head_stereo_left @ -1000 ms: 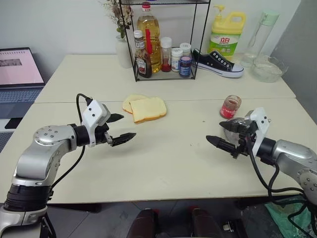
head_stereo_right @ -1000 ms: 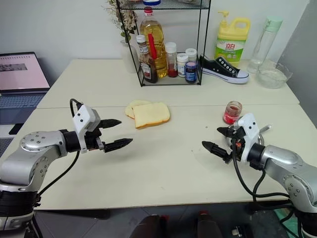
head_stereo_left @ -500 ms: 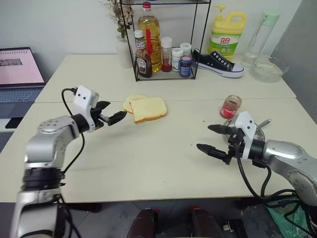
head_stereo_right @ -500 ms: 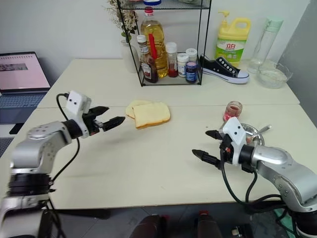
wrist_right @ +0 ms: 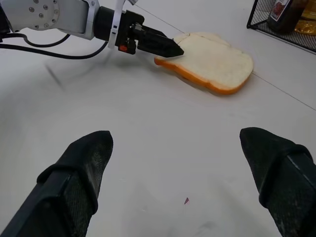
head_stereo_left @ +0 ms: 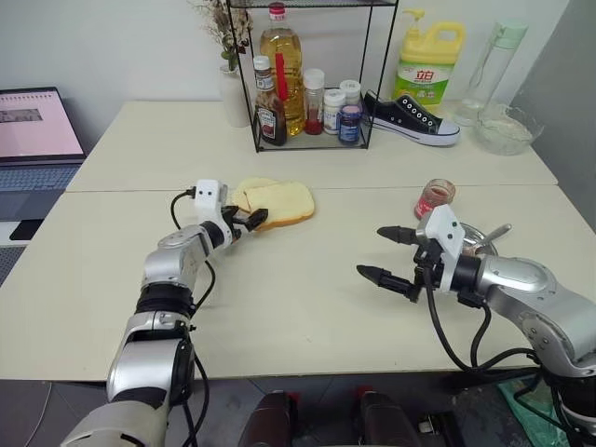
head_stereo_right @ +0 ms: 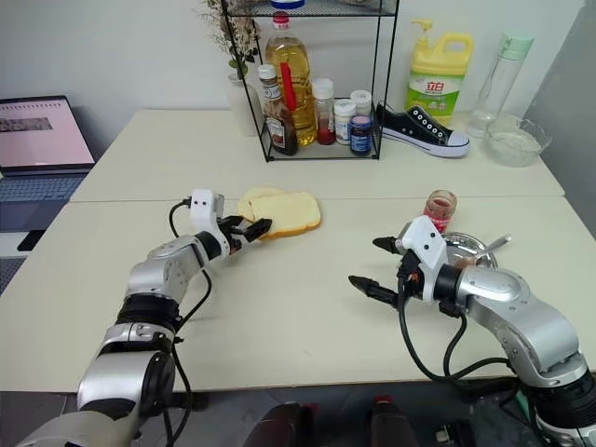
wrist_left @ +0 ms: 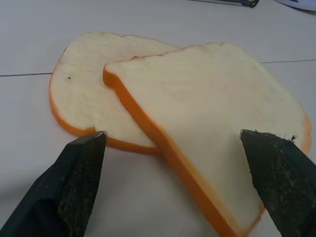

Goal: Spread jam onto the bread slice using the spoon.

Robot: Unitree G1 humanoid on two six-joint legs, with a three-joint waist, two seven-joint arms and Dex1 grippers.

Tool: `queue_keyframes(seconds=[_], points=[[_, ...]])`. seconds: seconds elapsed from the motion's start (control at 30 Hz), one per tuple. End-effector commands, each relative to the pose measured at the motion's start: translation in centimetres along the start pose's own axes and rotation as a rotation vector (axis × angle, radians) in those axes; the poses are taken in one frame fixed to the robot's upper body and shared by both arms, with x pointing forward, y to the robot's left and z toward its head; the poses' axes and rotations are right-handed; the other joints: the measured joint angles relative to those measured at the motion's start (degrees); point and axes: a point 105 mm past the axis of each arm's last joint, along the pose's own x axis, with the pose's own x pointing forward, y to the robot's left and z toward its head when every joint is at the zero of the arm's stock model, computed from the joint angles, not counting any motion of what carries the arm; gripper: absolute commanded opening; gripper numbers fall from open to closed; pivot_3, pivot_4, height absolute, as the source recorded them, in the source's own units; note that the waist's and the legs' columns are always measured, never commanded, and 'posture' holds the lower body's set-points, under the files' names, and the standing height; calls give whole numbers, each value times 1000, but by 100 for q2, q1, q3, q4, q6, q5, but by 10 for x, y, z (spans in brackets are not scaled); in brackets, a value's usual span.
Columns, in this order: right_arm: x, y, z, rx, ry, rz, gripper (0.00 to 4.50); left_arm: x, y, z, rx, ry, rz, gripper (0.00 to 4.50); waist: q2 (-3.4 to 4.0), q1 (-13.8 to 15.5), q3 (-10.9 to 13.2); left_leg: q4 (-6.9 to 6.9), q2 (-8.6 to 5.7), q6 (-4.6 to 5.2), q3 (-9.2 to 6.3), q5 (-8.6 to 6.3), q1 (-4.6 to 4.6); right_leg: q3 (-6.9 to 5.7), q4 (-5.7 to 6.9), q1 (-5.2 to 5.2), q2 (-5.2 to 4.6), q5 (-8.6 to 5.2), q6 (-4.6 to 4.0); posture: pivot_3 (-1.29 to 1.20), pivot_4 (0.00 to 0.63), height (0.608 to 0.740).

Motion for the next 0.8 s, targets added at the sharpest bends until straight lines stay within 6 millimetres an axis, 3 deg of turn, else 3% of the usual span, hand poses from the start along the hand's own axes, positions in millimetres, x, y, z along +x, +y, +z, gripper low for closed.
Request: queue_keyframes(seconds=[0.03, 0.07, 0.17, 0.57, 0.8], points=[[-4, 0, 10, -32, -37, -18, 4468, 4, -1, 11, 23, -49, 2, 4500, 0, -1, 0, 0, 0, 0, 0, 0, 0, 0, 1, 0, 0, 0, 0, 0, 150, 740], [-4, -1, 10, -30, -39, -22, 4468, 4, -1, 11, 22, -51, -3, 4500, 0, 0, 0, 0, 0, 0, 0, 0, 0, 0, 1, 0, 0, 0, 0, 0, 150, 740], [-6, -2, 10, -25, -42, -33, 4500, 4, -1, 11, 30, -55, -11, 3926, -1, -1, 0, 0, 0, 0, 0, 0, 0, 0, 1, 0, 0, 0, 0, 0, 150, 740], [-5, -2, 10, -13, -48, -35, 4500, 5, -5, 14, 35, -81, -32, 21, -1, -2, -1, 1, -1, 0, 0, 0, 0, 0, 2, 1, 0, 0, 0, 0, 150, 740], [-4, -4, 11, -10, -55, -38, 4500, 1, -6, 23, 53, -95, -53, 6, -2, -3, -1, 2, -1, 0, 0, 0, 0, 0, 2, 0, 0, 0, 0, 0, 150, 740]])
